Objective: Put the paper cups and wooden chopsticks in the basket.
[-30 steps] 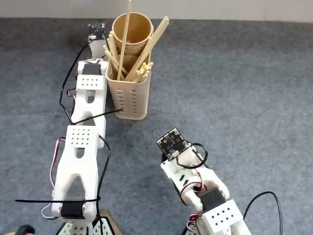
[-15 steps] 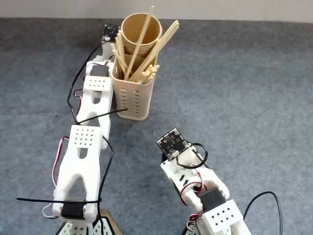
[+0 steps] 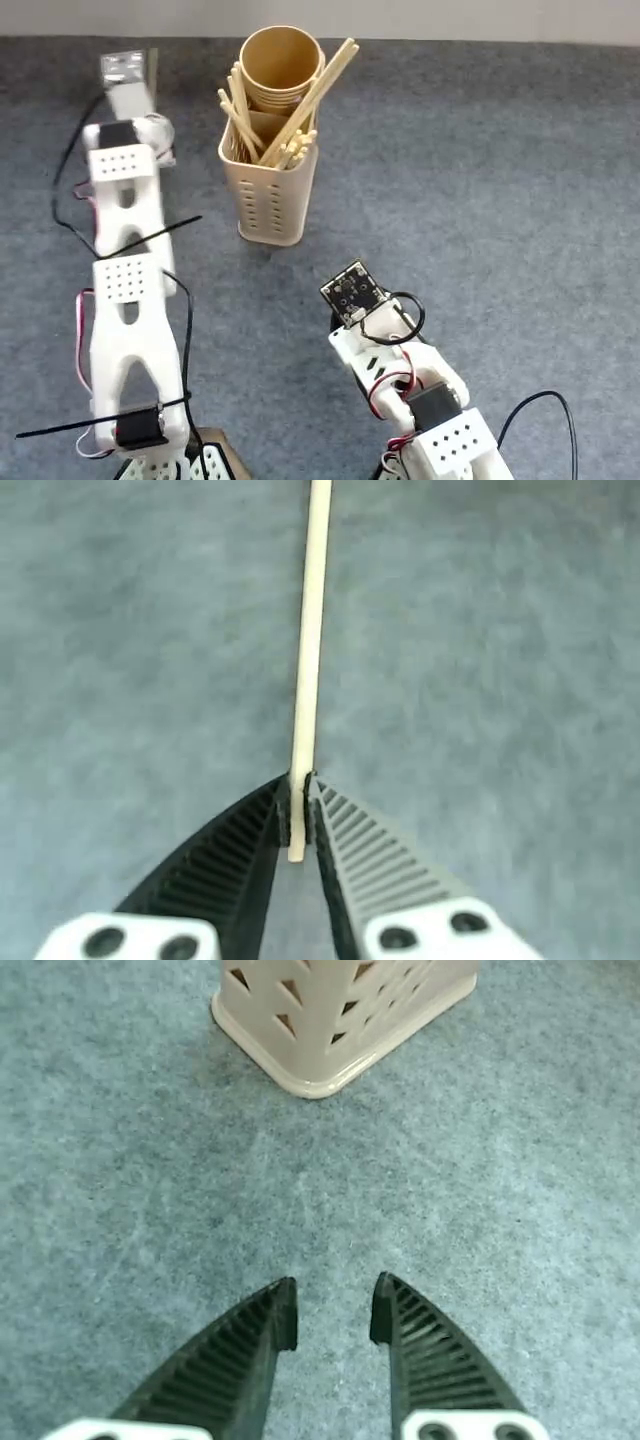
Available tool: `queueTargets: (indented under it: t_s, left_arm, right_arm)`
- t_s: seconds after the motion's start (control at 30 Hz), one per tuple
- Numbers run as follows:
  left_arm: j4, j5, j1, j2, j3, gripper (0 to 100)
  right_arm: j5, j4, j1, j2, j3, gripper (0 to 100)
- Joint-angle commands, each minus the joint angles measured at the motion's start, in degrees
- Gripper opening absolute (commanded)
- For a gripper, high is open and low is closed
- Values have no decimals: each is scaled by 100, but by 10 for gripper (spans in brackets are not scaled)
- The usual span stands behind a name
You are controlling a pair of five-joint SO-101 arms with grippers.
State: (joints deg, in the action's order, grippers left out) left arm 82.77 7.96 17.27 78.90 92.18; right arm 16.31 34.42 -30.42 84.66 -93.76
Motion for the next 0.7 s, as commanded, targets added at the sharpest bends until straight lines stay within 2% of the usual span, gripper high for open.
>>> queueTargets:
  t_s: [0.0, 0.07, 0.13, 0.2, 0.23, 0.5, 0.57, 0.67]
  left_arm:
    - [1591, -88, 66, -1007, 312, 7]
    - [2110, -659, 163, -1262, 119, 7]
    - [2057, -1046, 479, -1578, -400, 7]
    - [2057, -1108, 769, -2026, -1262, 7]
    - [2057, -1213, 875, -2308, -1851, 7]
    - [1978, -3903, 1376, -5560, -8057, 6]
    - [1538, -4316, 1578, -6404, -9314, 6]
    - [105, -4422, 1903, -7398, -10853, 10]
  right_arm:
    - [70, -101, -48, 48, 31, 139]
    - [70, -101, -48, 48, 31, 139]
    - [70, -101, -48, 48, 31, 139]
    - [70, -101, -48, 48, 31, 139]
    - [70, -127, -48, 48, 31, 139]
    - [308, -251, -57, 40, 13, 139]
    - [308, -251, -57, 40, 13, 139]
    - [308, -251, -57, 40, 13, 139]
